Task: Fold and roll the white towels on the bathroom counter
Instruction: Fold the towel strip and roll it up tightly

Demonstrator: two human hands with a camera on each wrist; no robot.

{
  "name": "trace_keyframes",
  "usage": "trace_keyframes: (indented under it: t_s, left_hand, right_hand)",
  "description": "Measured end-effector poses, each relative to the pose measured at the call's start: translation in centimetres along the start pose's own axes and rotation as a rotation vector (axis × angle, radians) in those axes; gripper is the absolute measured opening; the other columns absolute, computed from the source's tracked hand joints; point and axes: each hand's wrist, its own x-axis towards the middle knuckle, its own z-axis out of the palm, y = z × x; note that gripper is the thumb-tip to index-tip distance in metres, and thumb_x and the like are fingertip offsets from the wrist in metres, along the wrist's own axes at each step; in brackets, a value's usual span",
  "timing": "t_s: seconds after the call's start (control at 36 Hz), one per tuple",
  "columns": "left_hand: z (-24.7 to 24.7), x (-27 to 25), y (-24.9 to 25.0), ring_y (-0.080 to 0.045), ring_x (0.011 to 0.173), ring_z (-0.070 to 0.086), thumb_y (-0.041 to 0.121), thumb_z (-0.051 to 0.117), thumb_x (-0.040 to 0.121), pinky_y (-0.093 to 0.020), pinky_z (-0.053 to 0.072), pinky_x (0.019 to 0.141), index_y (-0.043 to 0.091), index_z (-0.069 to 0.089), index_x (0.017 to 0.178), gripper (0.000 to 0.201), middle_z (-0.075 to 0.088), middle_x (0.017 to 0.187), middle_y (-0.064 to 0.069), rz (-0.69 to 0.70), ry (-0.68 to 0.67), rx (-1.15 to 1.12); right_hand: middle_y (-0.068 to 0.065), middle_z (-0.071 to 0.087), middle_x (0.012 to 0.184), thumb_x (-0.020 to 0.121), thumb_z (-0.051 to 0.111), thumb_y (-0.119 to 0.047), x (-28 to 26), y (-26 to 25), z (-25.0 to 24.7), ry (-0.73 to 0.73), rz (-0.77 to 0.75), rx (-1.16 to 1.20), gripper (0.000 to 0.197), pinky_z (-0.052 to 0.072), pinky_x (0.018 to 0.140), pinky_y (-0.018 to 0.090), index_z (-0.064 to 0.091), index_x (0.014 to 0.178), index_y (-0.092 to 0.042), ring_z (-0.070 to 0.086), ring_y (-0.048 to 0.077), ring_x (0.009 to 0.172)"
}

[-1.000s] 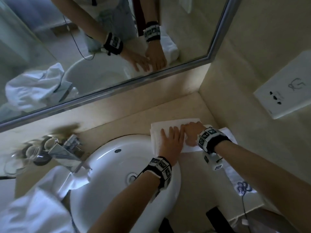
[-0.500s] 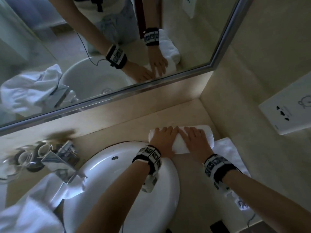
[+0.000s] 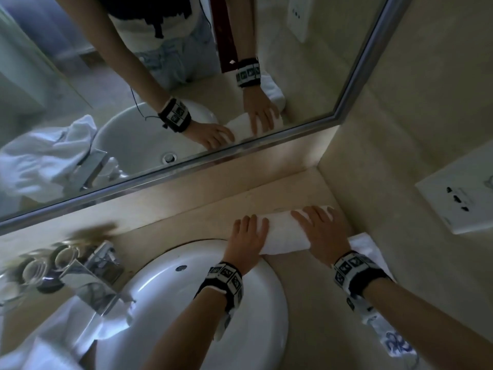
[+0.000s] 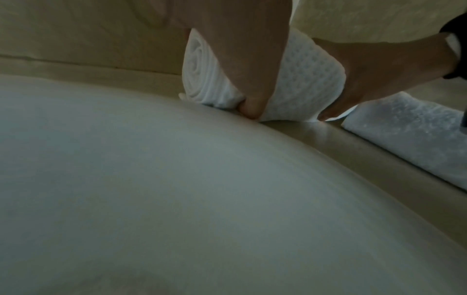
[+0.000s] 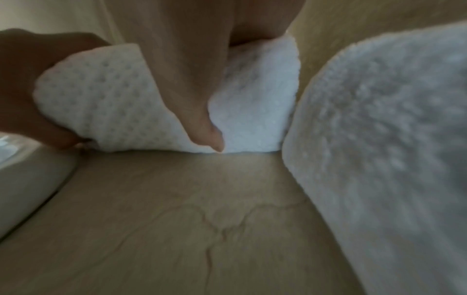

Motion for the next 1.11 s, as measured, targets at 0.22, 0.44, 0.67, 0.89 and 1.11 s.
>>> trace_keyframes:
  t_s: [0.22, 0.44, 0.67, 0.89, 1.11]
  left_hand:
    - [-1.2, 5.3, -0.7, -0.039, 0.092, 0.057, 0.029, 0.074, 0.069, -0.049, 0.051, 0.078, 0.007, 0.036, 0.128, 0.074, 0.058, 0.111, -0.024, -0.071, 0.007, -0.021]
    - [-1.7, 10.0, -1.9, -0.038, 0.098, 0.057, 0.014, 0.069, 0.070, -0.048, 0.049, 0.084, 0.009, 0.038, 0.126, 0.064, 0.058, 0.114, -0.021, -0.120, 0.045, -0.014]
    - [0.0, 10.6, -1.4, -0.035, 0.096, 0.060, 0.022, 0.075, 0.065, -0.047, 0.051, 0.086, 0.010, 0.044, 0.122, 0.066, 0.061, 0.114, -0.018, -0.188, 0.086, -0.029]
    - [-5.1, 10.1, -2.9, -0.031, 0.139, 0.022, 0.046, 0.081, 0.062, -0.047, 0.026, 0.111, 0.020, 0.008, 0.150, 0.117, 0.019, 0.151, -0.008, -0.191, -0.208, -0.167]
    - [-8.1, 2.4, -4.8, -0.029, 0.133, 0.033, 0.041, 0.068, 0.083, -0.035, 0.030, 0.110, 0.014, 0.040, 0.140, 0.069, 0.034, 0.144, -0.012, -0.491, -0.178, -0.532]
  right_hand:
    - [0.007, 0.039, 0.143, 0.070, 0.076, -0.017, 4.8, 2.1, -3.2, -0.200, 0.199, 0.007, 0.085, 0.036, 0.095, 0.063, 0.034, 0.142, -0.032, 0.038, 0.028, 0.132]
    - [0.010, 0.055, 0.124, 0.053, 0.085, -0.021, 9.9, 5.6, -2.2, -0.096, 0.123, -0.089, 0.090, 0.025, 0.107, 0.056, 0.038, 0.130, -0.031, 0.049, 0.028, 0.116]
    - [0.011, 0.061, 0.113, 0.058, 0.079, -0.014, 11.8, 6.6, -1.7, 0.026, 0.070, -0.165, 0.068, 0.039, 0.102, 0.055, 0.056, 0.121, -0.025, 0.058, 0.034, 0.106]
    - [0.011, 0.017, 0.156, 0.090, 0.053, -0.021, 10.2, 4.3, -6.2, -0.196, 0.247, -0.118, 0.073, 0.013, 0.116, 0.053, 0.013, 0.150, -0.033, 0.011, 0.032, 0.144]
    - [0.010, -0.008, 0.158, 0.081, 0.064, -0.018, 7.2, 0.5, -10.0, -0.278, 0.475, 0.199, 0.102, 0.028, 0.112, 0.047, -0.009, 0.151, -0.027, 0.004, 0.034, 0.145]
